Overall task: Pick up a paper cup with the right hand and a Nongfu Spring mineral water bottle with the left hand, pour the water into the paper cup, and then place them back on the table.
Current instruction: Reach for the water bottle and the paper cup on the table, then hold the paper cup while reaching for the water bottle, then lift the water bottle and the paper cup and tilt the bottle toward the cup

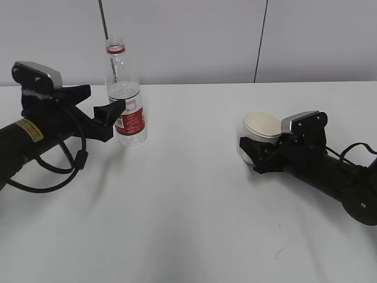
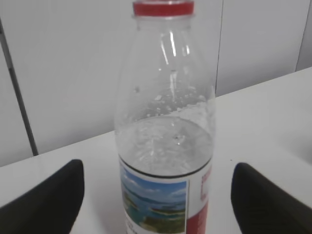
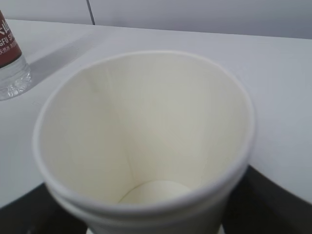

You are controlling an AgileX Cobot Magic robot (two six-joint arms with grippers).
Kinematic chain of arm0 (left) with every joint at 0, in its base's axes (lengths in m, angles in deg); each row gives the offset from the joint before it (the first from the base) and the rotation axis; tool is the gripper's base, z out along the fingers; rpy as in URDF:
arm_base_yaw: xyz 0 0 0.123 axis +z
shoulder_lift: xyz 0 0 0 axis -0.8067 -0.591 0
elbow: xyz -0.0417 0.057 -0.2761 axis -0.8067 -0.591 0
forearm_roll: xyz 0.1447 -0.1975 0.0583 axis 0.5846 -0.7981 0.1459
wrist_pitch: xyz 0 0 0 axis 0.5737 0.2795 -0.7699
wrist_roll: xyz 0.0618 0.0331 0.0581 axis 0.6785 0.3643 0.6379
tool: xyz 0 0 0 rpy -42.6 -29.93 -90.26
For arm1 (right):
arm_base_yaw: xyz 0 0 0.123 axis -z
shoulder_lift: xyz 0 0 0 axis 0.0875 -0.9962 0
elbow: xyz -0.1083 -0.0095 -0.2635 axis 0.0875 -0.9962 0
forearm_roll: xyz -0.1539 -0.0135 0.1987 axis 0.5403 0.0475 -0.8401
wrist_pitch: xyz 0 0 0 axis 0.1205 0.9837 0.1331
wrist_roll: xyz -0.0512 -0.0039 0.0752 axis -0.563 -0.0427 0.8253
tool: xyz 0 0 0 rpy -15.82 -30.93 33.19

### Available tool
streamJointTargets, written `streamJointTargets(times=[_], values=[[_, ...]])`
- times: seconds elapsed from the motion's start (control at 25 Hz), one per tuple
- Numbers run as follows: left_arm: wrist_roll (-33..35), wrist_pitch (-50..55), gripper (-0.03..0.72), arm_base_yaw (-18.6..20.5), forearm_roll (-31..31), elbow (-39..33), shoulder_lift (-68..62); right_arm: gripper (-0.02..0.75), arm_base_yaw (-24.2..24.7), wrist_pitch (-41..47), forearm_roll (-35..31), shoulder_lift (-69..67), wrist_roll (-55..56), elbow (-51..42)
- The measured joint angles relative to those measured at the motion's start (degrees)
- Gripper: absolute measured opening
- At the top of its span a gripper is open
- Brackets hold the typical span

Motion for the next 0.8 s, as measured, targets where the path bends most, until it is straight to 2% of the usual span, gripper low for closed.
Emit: streamJointTargets(times=[0.24, 0.4, 0.64, 0.8], values=[[-2.37, 1.06, 0.554, -0.93, 2.35, 6.81, -5.32, 0.512, 0.00, 0.00, 0.00, 0.00, 0.00, 0.00], [-2.53, 2.98, 0.554, -1.71, 2.02, 11.51, -8.56, 0.529, 0.00, -0.10, 0.00, -0.15, -0.12, 0.00], [-2.53, 3.93, 0.553, -1.88, 1.51, 17.39, -13.05, 0.512, 0.00, -1.97, 0.10, -1.32, -0.24, 0.20], [-2.54, 4.00, 0.493, -2.05, 1.51, 17.68, -13.05, 0.512, 0.00, -2.32, 0.62, -1.61, -0.38, 0.33]])
